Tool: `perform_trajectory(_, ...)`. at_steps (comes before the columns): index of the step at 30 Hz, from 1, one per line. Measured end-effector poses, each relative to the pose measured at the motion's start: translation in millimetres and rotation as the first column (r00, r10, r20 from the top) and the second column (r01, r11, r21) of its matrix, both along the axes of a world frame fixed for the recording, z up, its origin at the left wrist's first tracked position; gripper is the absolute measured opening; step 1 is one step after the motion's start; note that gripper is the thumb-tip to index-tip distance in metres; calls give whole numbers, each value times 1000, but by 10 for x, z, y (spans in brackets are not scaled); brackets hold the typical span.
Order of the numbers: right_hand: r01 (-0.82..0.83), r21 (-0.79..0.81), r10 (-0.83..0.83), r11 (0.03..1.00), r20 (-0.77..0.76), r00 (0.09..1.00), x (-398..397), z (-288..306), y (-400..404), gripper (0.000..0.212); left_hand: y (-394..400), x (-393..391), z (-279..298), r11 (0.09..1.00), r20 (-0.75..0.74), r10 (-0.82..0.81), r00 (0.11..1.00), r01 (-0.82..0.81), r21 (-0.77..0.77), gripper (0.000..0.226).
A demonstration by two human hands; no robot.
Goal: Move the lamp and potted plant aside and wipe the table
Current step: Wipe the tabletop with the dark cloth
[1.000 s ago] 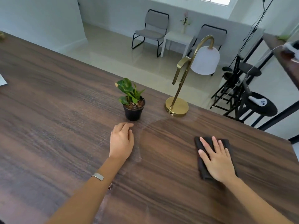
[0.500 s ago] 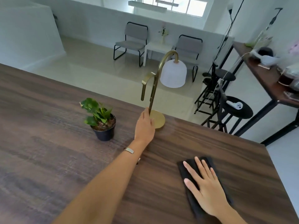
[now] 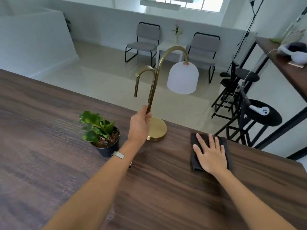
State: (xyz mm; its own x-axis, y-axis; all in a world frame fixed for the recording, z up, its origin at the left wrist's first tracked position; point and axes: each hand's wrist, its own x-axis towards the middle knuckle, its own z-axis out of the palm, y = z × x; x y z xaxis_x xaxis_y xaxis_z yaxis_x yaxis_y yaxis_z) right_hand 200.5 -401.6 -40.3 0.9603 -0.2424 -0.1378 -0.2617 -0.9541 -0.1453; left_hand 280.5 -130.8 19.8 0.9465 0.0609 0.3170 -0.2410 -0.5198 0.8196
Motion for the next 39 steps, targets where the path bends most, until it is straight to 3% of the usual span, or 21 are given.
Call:
perform_trajectory(2,101,-6,-101,995,-21,995,327,-4,171,59,88,33,3,999,16,18,1000,-19,30,24)
perform_trajectory(4,69,10,-69,998,-23,997,562,-8,473,58,158,55,-9,999,17,37,999,-38,22,24)
perform_trajectory(8,-188,33,189,982,-13,982,496,40,892,56,212,70,-29,996,41,88,995,-88,-20,18)
perform_trajectory(13,-513,-2,510,858,119,852,-365,-124,606,52,249,126,-85,991,51,129,990,-127,-46,19)
perform_trajectory(15,-459,5,457,888,92,885,-188,-92,382,51,244,141,-101,990,51,136,989,-134,-48,18)
perform_trajectory(19,-89,-9,89,996,-20,996,632,14,579,55,239,71,-160,983,40,178,983,-176,-48,14)
perform_trajectory(22,-109,30,109,994,-20,994,781,36,973,56,250,36,-162,979,36,200,979,-198,-43,14)
perform_trajectory(27,-335,43,330,941,95,939,-406,0,1419,56,245,4,-165,976,45,217,975,-217,-4,13)
perform_trajectory(30,-575,38,561,817,181,808,-1374,-50,1411,60,245,-32,-184,975,72,224,972,-224,-5,15)
perform_trajectory(32,-653,9,645,757,144,750,-1627,-55,1027,57,233,-106,-187,974,68,227,971,-228,7,20)
perform_trajectory(35,-450,-30,451,893,94,888,-1462,36,242,56,180,-406,-177,988,-52,155,987,-155,3,44)
perform_trajectory(37,-108,-12,108,994,-1,994,-1140,117,-131,61,179,-791,-229,996,-148,72,986,-65,56,51)
perform_trajectory(39,146,13,-145,989,-61,988,-873,168,-212,62,236,-1278,-321,993,-238,-19,971,46,108,49)
